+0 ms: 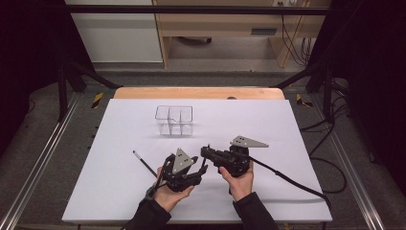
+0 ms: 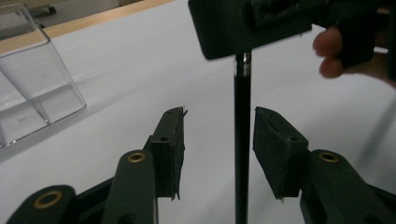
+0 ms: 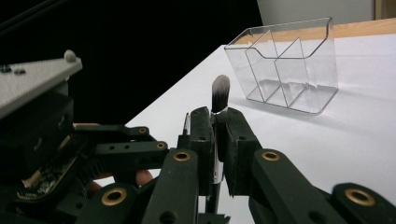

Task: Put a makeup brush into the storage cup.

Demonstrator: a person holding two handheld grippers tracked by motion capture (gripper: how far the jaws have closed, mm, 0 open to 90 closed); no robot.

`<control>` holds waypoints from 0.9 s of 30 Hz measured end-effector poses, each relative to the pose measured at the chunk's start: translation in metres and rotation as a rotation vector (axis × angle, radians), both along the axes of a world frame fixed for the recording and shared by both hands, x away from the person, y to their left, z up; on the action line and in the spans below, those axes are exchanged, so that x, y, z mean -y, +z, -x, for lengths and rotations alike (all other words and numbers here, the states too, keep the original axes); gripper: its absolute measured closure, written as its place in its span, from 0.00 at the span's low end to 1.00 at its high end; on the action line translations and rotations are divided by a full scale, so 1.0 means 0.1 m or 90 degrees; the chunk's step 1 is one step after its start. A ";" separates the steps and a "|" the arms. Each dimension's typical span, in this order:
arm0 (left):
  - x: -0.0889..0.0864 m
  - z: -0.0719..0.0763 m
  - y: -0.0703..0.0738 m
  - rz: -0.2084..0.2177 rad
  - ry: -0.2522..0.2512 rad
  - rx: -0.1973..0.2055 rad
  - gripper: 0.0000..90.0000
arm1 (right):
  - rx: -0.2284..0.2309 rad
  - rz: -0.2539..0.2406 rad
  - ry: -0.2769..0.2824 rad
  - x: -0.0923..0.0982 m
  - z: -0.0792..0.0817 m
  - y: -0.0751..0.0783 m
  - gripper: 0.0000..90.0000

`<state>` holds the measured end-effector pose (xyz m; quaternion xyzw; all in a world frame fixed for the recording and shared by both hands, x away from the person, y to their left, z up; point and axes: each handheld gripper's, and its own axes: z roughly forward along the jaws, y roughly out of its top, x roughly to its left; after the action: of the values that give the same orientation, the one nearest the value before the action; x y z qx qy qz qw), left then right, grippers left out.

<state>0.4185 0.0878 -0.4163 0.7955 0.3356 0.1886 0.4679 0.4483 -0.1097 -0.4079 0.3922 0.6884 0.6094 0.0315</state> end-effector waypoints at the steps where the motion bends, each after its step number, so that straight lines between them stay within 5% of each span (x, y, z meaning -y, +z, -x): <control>1: 0.02 -0.01 0.01 0.003 0.001 0.003 0.63 | 0.003 0.000 0.003 0.00 0.00 0.00 0.94; 14: 0.12 -0.03 0.04 0.015 -0.010 0.006 0.90 | 0.018 0.004 0.004 0.01 0.02 0.02 0.94; 24: 0.10 -0.02 0.06 0.016 -0.006 0.009 0.92 | 0.022 -0.003 0.004 0.00 0.03 0.02 0.93; 27: 0.08 -0.03 0.06 0.010 0.000 0.009 0.92 | 0.027 -0.001 -0.001 0.01 0.03 0.03 0.86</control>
<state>0.4219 0.0797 -0.4107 0.7903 0.3340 0.1918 0.4766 0.4449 -0.1105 -0.4048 0.3796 0.6868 0.6180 0.0467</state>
